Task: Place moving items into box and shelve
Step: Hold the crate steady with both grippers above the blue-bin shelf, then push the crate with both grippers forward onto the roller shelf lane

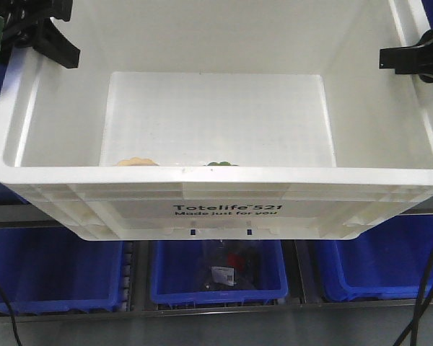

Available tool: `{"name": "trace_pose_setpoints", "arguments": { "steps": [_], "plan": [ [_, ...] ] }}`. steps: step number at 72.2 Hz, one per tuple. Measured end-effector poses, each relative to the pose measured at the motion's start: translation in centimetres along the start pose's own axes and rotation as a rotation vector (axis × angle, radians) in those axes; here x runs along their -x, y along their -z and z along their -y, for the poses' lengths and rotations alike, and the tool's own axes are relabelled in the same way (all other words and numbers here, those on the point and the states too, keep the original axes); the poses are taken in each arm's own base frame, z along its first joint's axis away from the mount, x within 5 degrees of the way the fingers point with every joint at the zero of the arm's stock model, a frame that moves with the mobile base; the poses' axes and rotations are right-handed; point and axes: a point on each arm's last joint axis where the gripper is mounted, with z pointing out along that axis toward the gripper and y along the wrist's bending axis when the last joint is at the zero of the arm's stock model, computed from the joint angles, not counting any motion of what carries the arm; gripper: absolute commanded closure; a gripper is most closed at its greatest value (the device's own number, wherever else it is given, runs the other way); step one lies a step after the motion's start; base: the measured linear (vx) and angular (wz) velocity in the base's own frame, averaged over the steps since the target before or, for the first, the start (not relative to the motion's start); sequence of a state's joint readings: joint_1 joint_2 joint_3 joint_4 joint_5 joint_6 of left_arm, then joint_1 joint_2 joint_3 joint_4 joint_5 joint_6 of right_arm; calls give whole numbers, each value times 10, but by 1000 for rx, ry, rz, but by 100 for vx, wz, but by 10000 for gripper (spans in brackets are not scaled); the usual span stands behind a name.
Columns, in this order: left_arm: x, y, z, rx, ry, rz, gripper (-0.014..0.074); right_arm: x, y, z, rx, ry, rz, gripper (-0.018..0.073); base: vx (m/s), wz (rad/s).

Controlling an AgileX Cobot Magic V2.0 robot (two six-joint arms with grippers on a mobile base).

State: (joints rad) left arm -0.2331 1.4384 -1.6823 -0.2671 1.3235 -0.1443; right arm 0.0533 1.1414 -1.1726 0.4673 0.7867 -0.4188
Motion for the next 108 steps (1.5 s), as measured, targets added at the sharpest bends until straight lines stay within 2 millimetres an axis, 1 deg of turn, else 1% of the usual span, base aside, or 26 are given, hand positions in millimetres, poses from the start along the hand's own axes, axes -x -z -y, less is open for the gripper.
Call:
{"name": "trace_pose_setpoints", "arguments": {
  "steps": [55,64,84,99,108],
  "plan": [
    [0,0,0,-3,1,0,594,-1,0,1,-6,9,-7,568,0,0],
    [1,-3,0,-2,3,-8,594,-1,-2,1,-7,10,-14,568,0,0],
    [8,-28,-6,11,18,-67,594,-5,-23,9,-11,1,-80,568,0,0],
    [13,-38,-8,17,22,-53,594,-8,-38,15,-15,-5,-110,568,0,0],
    [18,-44,-9,16,25,-35,594,-6,-45,18,-26,-9,-96,568,0,0]
  ]
}}
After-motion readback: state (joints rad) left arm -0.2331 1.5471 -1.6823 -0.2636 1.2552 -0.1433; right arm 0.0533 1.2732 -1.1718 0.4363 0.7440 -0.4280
